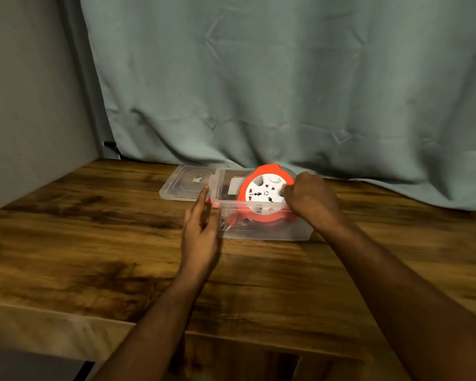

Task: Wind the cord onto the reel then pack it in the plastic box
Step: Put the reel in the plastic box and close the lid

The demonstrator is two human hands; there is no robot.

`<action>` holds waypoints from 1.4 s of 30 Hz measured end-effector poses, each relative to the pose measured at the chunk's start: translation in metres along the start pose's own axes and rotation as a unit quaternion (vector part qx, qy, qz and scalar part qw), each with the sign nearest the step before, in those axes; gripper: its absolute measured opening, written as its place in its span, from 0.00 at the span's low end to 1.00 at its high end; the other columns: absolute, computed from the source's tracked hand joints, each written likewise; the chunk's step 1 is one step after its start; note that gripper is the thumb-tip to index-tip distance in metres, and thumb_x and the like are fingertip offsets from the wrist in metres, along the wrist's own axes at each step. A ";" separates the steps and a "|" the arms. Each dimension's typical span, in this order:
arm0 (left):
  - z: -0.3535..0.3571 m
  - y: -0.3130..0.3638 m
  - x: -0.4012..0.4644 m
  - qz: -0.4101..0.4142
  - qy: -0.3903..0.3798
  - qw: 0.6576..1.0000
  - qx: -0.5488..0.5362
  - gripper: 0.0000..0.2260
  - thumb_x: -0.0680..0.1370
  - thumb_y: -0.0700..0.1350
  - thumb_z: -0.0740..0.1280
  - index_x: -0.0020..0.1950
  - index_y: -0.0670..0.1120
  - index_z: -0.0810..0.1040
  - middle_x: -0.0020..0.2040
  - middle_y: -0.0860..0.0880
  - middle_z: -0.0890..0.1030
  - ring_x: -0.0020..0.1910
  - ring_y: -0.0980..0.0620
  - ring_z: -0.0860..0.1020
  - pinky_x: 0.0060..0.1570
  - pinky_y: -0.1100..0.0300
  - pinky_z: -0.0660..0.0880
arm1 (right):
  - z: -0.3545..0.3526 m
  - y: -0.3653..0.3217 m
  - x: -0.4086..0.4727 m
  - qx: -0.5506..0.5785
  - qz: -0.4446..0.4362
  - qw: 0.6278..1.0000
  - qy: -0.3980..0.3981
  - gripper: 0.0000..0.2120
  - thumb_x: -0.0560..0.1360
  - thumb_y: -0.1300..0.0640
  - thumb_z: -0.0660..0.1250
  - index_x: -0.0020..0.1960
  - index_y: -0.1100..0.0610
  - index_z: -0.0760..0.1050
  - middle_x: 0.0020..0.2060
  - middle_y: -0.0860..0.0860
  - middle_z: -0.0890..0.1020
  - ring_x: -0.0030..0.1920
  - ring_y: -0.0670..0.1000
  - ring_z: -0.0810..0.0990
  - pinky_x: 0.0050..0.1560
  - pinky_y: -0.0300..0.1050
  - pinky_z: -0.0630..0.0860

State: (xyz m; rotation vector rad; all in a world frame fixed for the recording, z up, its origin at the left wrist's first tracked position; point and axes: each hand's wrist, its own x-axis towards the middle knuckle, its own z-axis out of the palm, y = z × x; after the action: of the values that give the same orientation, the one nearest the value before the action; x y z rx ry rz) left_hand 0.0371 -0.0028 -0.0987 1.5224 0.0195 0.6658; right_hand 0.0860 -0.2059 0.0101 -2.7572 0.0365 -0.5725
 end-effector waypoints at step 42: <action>-0.033 0.169 0.144 0.017 0.119 0.991 -0.064 0.15 0.88 0.49 0.49 0.58 0.41 0.70 0.50 0.44 0.85 0.46 0.46 0.87 0.46 0.53 0.84 | 0.067 0.028 -0.041 0.439 0.086 0.860 0.245 0.30 0.78 0.40 0.62 0.76 0.54 0.71 0.68 0.54 0.80 0.66 0.56 0.78 0.63 0.45 0.72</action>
State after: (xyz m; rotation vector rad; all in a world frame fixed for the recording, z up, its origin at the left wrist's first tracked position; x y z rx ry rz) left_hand 0.0771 0.0710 0.1092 1.3162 0.1285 0.8571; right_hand 0.0756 -0.2085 -0.0722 -1.6601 0.1058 -0.9386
